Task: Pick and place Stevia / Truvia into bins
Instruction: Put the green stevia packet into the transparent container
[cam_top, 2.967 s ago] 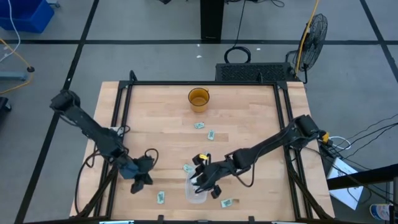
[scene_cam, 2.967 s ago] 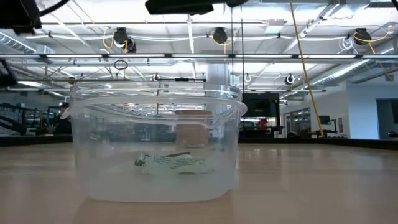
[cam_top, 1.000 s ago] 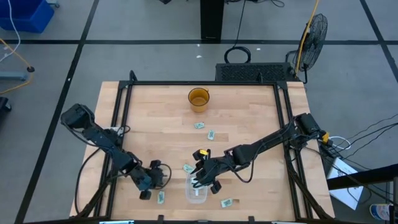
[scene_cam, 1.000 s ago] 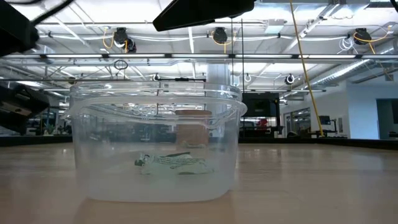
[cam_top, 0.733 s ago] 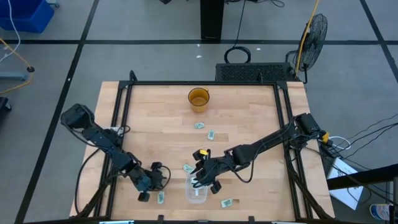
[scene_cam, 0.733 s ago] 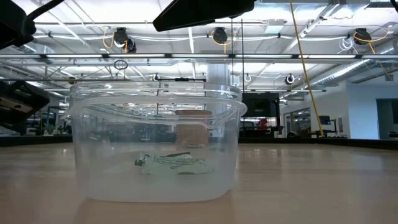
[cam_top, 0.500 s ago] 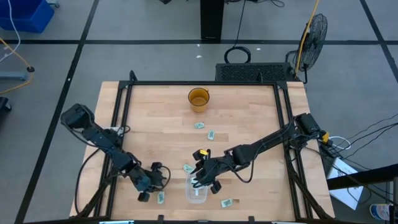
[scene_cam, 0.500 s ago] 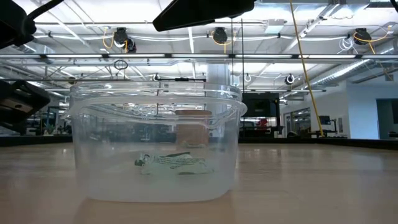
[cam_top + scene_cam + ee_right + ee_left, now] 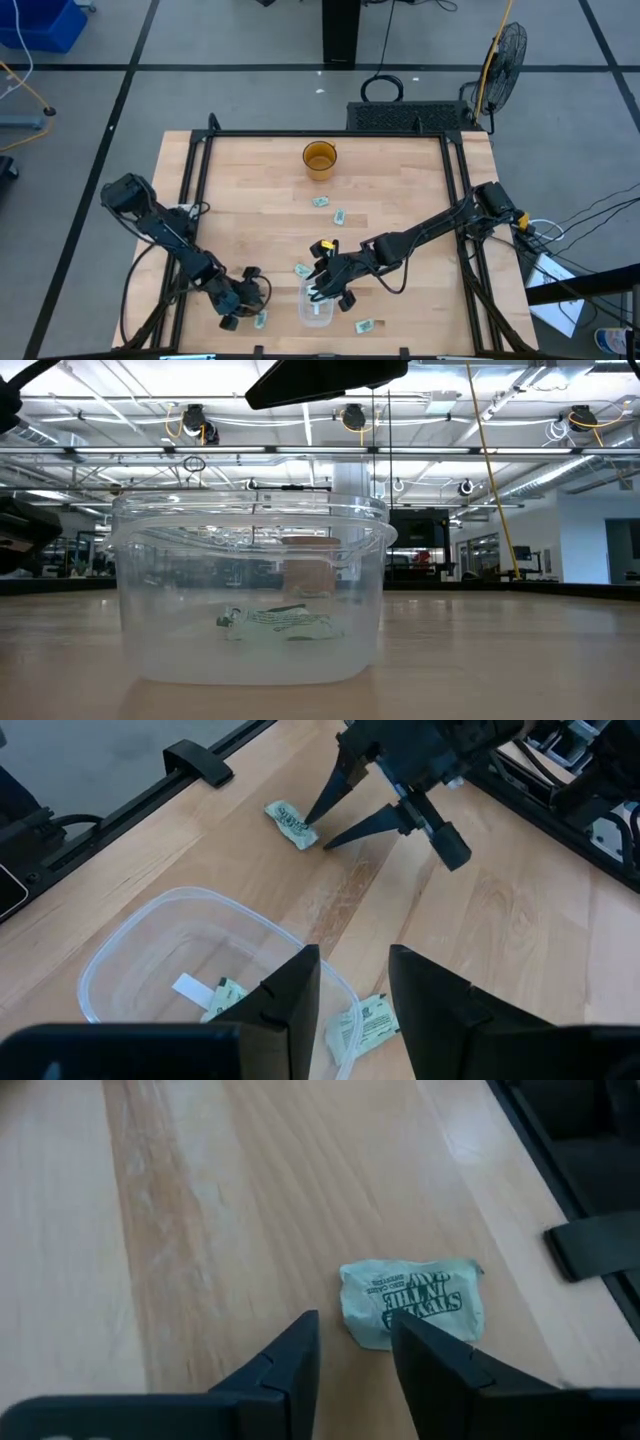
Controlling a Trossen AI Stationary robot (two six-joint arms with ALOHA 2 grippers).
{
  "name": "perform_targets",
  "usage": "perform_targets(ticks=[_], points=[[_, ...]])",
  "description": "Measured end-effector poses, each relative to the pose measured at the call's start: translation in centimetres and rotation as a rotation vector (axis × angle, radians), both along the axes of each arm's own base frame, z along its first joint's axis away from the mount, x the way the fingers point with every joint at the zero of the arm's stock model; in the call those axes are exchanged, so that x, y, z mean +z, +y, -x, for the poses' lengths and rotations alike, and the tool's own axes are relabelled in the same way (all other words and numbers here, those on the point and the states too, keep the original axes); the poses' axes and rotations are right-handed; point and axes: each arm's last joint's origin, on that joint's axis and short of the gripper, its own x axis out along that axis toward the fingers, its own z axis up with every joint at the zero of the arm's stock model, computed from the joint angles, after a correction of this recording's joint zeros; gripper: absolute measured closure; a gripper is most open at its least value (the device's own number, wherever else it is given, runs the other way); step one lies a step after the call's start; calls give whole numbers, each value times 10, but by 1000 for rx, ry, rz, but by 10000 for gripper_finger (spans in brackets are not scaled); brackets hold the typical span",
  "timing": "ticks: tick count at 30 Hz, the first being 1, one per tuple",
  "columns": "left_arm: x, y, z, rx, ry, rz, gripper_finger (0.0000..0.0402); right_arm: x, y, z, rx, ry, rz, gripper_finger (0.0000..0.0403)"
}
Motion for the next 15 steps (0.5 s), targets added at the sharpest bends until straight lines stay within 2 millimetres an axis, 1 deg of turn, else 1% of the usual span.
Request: perform_targets(ticks=[4,9,10,15], points=[[-1,0,0,-1,-9,-18,307,0,0,0,0,0,0,289],[-1,1,-1,-5,-20,-23,381,0,0,0,0,0,0,289],[-1,1,-1,-3,-19,-21,390,0,0,0,0,0,0,289],[3,-1,-2,-6,-70,-14,391,0,0,0,-9,9,-10,289]])
